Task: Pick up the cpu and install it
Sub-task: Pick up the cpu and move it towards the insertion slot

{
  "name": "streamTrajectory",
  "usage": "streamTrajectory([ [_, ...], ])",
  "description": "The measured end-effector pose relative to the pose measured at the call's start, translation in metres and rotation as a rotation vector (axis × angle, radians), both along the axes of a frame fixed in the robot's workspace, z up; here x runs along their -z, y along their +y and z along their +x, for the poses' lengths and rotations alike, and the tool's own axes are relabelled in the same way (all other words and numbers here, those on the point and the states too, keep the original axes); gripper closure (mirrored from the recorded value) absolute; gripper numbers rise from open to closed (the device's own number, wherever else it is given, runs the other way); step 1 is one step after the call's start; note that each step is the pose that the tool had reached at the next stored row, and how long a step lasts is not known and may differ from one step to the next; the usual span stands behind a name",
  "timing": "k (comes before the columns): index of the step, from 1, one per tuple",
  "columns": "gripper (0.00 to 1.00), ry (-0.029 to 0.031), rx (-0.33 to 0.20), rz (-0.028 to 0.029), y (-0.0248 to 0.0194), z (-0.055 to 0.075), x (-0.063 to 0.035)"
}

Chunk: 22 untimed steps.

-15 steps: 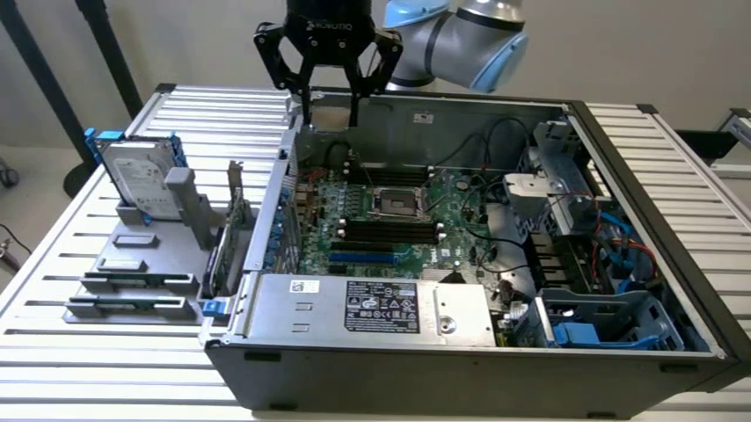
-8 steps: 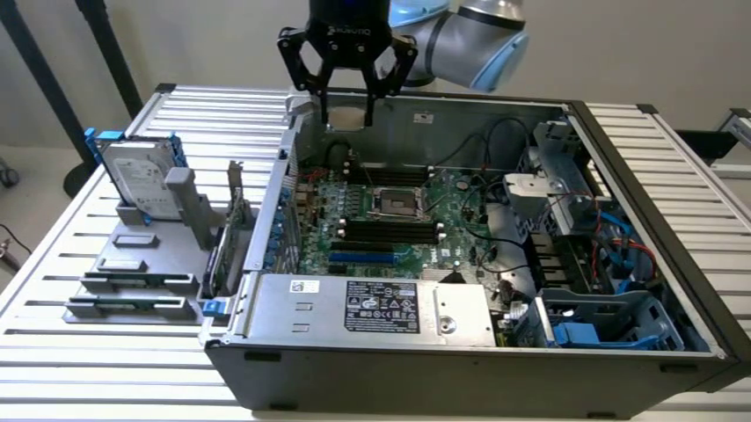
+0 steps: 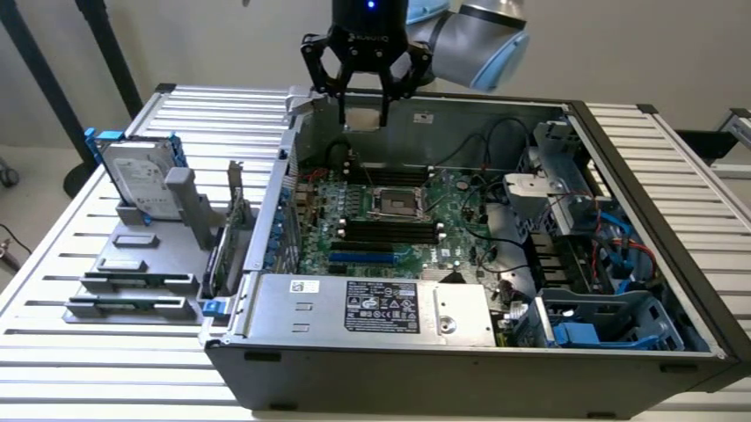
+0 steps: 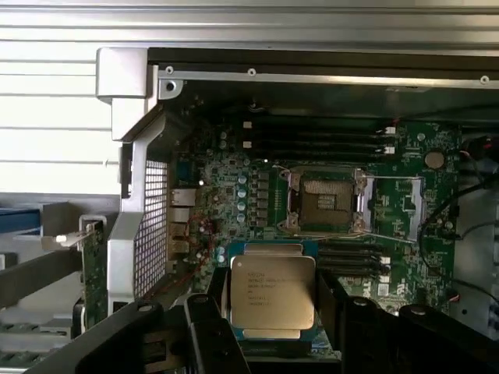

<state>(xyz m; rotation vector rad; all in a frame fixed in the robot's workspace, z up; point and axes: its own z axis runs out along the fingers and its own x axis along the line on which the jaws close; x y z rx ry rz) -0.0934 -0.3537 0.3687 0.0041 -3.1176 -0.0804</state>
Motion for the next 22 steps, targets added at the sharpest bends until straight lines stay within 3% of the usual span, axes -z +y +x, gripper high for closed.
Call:
streamTrajectory([
  [6, 0.45, 0.0, 0.0, -0.0001, 0.0192, 0.012, 0.0109],
  [13, 0.45, 0.0, 0.0, 0.0, 0.037, 0.029, 0.0237],
  [16, 0.45, 0.0, 0.0, 0.0, 0.0405, 0.04, 0.0292],
  [22, 0.45, 0.0001, 0.0, 0.0, 0.0409, 0.059, 0.0401],
])
